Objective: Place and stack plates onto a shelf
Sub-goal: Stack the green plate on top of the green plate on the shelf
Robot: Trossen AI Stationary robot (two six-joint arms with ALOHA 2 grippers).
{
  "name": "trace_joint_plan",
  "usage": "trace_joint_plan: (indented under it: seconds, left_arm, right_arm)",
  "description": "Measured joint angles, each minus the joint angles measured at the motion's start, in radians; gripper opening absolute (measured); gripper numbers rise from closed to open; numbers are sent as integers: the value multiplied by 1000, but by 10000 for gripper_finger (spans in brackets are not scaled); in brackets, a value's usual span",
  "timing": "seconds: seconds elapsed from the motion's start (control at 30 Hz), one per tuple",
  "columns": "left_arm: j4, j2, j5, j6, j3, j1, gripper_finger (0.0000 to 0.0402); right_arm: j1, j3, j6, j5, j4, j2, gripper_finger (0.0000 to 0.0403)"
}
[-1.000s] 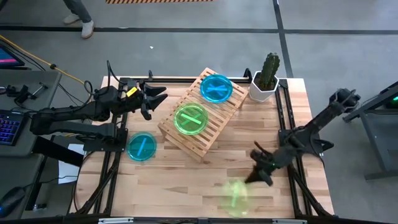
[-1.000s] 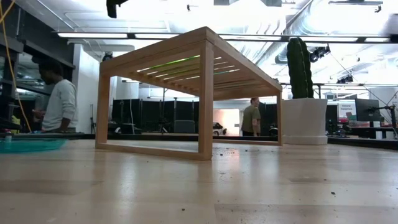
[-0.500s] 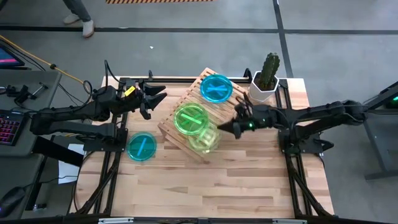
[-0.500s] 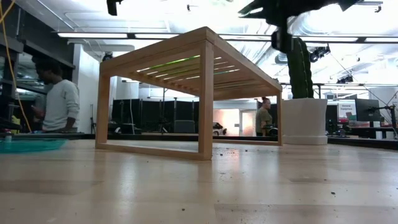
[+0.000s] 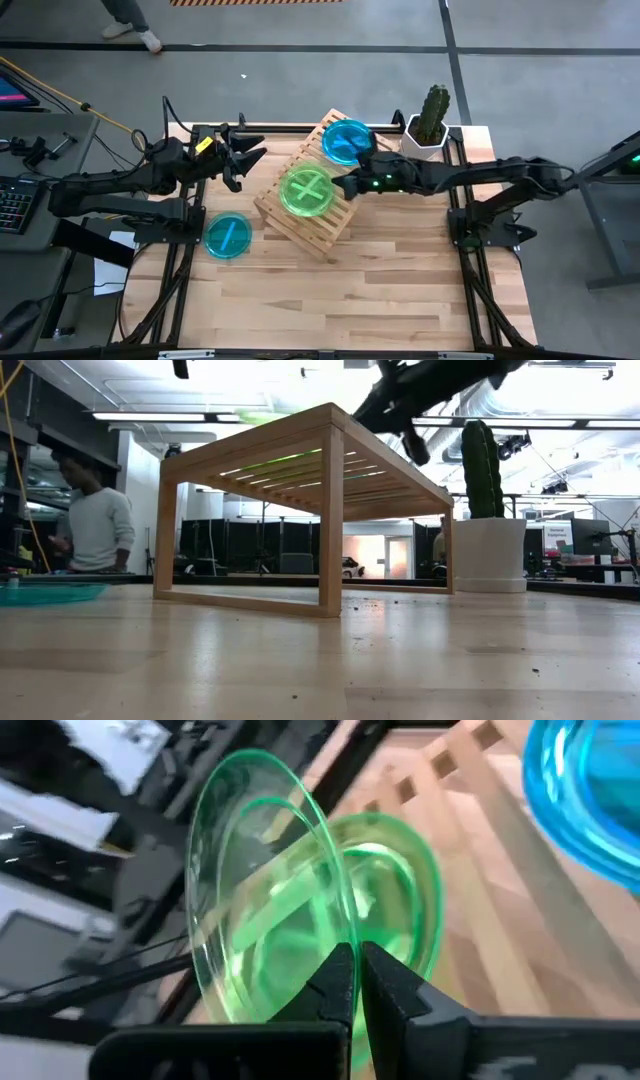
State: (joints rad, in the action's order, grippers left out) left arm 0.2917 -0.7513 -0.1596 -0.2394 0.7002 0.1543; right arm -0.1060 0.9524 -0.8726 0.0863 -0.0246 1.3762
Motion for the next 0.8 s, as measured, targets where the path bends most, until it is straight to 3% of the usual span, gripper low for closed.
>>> trace_joint_plan:
  seconds: [0.27,0.63,0.8]
  left_arm:
    - [3,0,0,6,0,0,181]
    - [8,0,0,43,0,0,181]
    - [15,0,0,61,0,0,181]
  right_arm:
    - [-26,108,-31,10,97,112,0]
    - [-27,122,20,-26,164,79,3]
    - [-27,122,36,-27,153,77,47]
